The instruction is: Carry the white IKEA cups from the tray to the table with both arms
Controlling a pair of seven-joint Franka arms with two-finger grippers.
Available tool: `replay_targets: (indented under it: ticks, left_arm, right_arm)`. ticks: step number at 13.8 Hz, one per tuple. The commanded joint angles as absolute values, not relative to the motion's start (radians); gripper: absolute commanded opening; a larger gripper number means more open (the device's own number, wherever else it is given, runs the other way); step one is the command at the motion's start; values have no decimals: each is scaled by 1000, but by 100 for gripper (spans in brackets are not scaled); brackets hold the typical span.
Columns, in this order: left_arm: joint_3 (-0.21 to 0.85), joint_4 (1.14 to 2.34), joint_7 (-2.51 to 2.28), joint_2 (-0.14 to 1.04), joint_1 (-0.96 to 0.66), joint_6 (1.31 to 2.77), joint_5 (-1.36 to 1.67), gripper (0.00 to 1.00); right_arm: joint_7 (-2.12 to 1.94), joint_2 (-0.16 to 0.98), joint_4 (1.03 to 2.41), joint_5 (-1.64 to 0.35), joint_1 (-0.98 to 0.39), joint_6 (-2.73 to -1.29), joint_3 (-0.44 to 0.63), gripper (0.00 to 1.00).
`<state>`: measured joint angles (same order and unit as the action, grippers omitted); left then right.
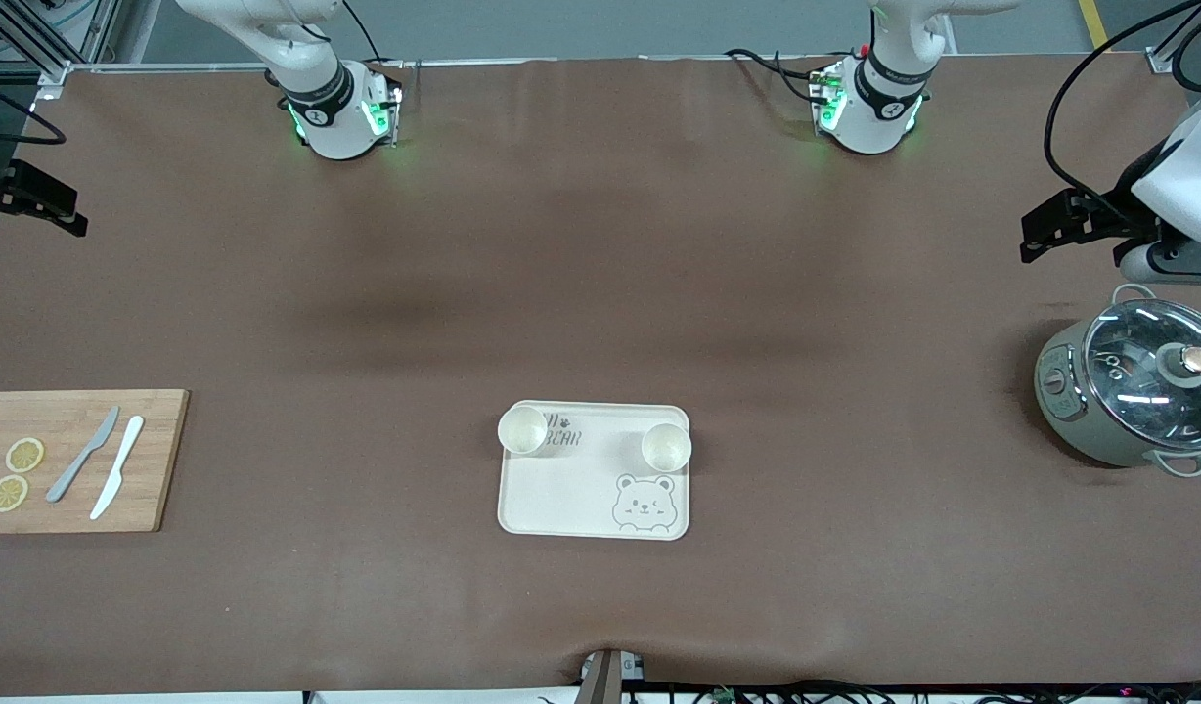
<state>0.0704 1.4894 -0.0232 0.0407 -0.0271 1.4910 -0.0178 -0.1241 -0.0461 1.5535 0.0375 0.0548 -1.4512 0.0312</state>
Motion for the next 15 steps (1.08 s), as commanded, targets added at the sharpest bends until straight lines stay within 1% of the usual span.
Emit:
replay_targets:
  ticks: [1, 3, 4, 6, 10, 13, 15]
  left_arm:
    - [69, 1476, -18, 40, -26, 1486, -15, 100]
    - [69, 1476, -18, 66, -32, 1489, -17, 100]
    - [68, 1468, -18, 102, -34, 1497, -15, 100]
    - [75, 1378, -25, 194, -46, 1505, -91, 100]
    - [84, 1385, -95, 235, -78, 1505, -107, 100]
    - [83, 1391, -208, 311, -148, 1519, -106, 100]
    - [84, 1397, -305, 339, -163, 1590, -91, 100]
  right_arm:
    - [-130, -31, 1526, 40, 67, -1443, 25, 100]
    - [-130, -31, 1526, 37, 67, -1443, 25, 100]
    - [-130, -31, 1526, 37, 67, -1443, 25, 100]
    - [-130, -31, 1526, 38, 67, -1443, 25, 100]
    - [-130, -31, 1526, 38, 67, -1445, 25, 100]
    - [-141, -9, 1526, 40, 60, -1457, 25, 100]
    - [-140, 2, 1511, 44, 57, -1457, 25, 100]
